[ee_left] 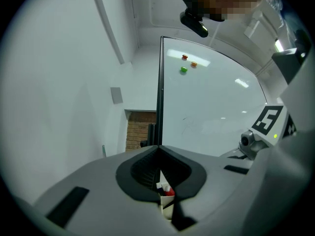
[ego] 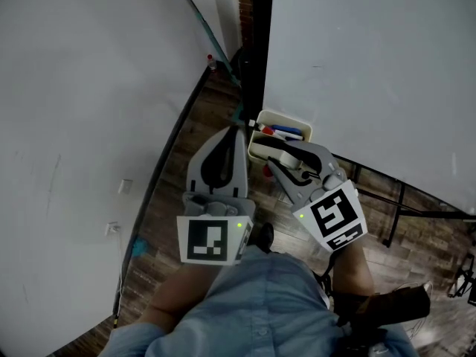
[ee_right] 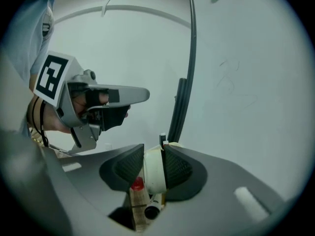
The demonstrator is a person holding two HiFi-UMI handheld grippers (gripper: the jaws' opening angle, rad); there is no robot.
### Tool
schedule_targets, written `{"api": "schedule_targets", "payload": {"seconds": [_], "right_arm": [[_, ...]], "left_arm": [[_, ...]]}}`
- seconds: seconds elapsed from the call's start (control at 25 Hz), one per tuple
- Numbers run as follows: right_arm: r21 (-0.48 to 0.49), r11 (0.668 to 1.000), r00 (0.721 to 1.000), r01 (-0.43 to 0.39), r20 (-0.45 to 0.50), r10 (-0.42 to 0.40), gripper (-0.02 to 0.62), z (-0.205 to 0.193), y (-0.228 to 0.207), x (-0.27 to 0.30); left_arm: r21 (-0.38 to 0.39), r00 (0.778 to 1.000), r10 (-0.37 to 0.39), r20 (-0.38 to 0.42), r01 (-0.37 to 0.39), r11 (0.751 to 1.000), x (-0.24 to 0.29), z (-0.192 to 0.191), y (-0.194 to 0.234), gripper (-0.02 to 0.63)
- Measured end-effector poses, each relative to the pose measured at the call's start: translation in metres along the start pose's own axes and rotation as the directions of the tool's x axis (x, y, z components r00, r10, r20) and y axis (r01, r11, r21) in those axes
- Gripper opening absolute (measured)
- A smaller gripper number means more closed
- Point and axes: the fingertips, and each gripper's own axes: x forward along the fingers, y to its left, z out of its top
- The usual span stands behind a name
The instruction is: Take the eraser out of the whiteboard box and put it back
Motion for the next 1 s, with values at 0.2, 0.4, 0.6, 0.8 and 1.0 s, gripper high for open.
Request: {"api": "schedule_targets", "payload": {"seconds": [0.2,0.4,0.6,0.8,1.0], "right_arm": [[-0.002,0.999,0.994,0.048,0.094,-0.048,0.124,0.023,-0.002,-0.026],[0.025,0.997,0.975,0.079,0.208,-0.082,0.124,0.048,-0.002,-0.054],[0.037,0.993,0.954,0.112,0.274,-0.118,0.124,0.064,-0.002,-0.078],[0.029,0.993,0.946,0.118,0.3,-0.122,0.124,0.07,0.002,-0.091],[0.028,0.991,0.939,0.13,0.319,-0.132,0.124,0.073,0.003,-0.101]], "left_arm": [[0.012,1.0,0.002,0.022,-0.002,1.0,-0.015,0.012,-0.011,0.003],[0.053,0.998,0.004,0.056,-0.007,0.999,-0.029,0.029,-0.021,0.003],[0.071,0.997,0.006,0.077,-0.012,0.997,-0.043,0.041,-0.032,0.003],[0.086,0.996,0.004,0.093,-0.012,0.996,-0.052,0.048,-0.04,0.003],[0.092,0.994,0.001,0.107,-0.011,0.996,-0.057,0.052,-0.047,0.003]]}}
